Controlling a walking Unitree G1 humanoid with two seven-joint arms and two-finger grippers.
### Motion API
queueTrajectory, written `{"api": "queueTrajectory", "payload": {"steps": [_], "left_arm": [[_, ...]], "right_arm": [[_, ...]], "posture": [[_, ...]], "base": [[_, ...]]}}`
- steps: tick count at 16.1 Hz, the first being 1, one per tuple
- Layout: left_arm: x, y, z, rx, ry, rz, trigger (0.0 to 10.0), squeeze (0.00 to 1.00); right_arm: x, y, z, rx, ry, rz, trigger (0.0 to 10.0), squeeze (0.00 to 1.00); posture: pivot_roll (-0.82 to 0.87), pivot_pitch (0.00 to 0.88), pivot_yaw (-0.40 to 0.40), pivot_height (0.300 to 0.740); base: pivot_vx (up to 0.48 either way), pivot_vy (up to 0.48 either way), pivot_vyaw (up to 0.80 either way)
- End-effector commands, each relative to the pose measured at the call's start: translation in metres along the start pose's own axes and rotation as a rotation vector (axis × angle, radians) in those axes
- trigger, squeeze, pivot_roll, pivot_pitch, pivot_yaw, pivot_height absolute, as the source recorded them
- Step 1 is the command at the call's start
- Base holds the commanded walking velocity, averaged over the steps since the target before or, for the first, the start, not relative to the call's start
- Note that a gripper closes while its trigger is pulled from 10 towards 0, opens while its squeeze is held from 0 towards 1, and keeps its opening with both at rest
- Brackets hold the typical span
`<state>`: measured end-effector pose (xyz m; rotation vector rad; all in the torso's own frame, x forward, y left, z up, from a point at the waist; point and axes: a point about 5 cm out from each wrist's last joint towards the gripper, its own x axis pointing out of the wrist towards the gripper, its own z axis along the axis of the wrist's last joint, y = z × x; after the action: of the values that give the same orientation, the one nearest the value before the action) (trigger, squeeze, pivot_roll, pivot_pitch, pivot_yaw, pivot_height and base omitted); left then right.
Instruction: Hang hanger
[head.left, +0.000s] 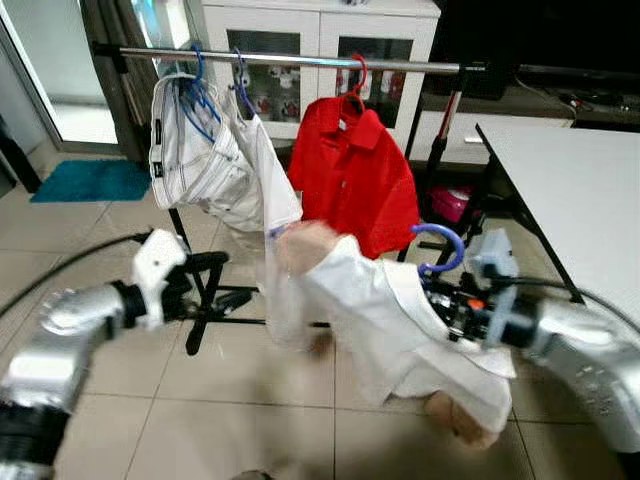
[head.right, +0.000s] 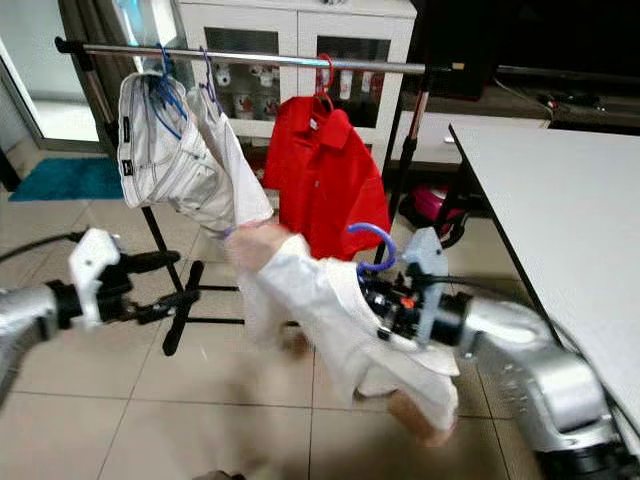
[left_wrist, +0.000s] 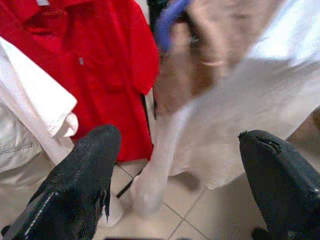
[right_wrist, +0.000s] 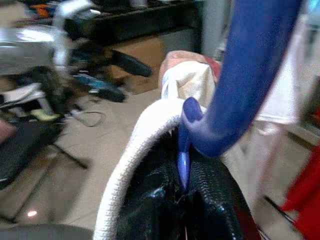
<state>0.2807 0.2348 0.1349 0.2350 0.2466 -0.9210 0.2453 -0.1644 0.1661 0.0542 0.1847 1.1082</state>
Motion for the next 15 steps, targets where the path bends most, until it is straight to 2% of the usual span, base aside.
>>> {"api": "queueTrajectory", "payload": {"steps": [1,3,4,7,8,9,13,15], "left_arm": [[-0.001,0.006,0.009,0.017,-0.039,-0.023,10.0,0.00],[-0.003,0.008,0.020,-0.047,-0.131,-0.086,10.0,0.00],[-0.003,0.004,0.016,-0.066,-0.129,-0.137,10.0,0.00],[-0.002,0.001,0.012,-0.101,-0.159,-0.179,9.7,0.00],[-0.001,-0.001,0.014,-0.116,-0.176,-0.203,1.7,0.00],[0.003,-0.007,0.015,-0.136,-0.184,-0.261,0.0,0.00],[0.007,-0.010,0.014,-0.139,-0.178,-0.288,0.0,0.00],[0.004,-0.014,0.012,-0.129,-0.143,-0.302,0.0,0.00]], "right_arm": [[-0.003,0.004,0.017,-0.030,-0.036,0.074,10.0,0.00],[-0.007,0.006,0.021,-0.028,-0.013,0.150,10.0,0.00],[-0.008,0.007,0.025,-0.023,-0.021,0.172,10.0,0.00],[-0.010,0.009,0.028,-0.006,-0.019,0.208,10.0,0.00],[-0.010,0.010,0.028,-0.004,-0.016,0.213,10.0,0.00],[-0.010,0.010,0.029,-0.002,-0.015,0.220,10.0,0.00],[-0.011,0.010,0.030,-0.001,-0.016,0.216,10.0,0.00],[-0.012,0.007,0.029,-0.001,-0.004,0.197,10.0,0.00]], "posture": [[-0.14,0.000,0.008,0.740],[-0.14,0.000,0.008,0.740],[-0.14,0.000,0.008,0.740],[-0.14,0.000,0.012,0.740],[-0.14,0.000,0.013,0.740],[-0.14,0.000,0.016,0.740],[-0.14,0.000,0.026,0.740],[-0.15,0.000,0.028,0.740]], "base": [[0.000,0.000,0.00],[0.000,0.000,0.00],[0.000,0.000,0.00],[0.000,0.000,0.00],[0.000,0.000,0.00],[0.000,0.000,0.00],[0.000,0.000,0.00],[0.000,0.000,0.00]]}}
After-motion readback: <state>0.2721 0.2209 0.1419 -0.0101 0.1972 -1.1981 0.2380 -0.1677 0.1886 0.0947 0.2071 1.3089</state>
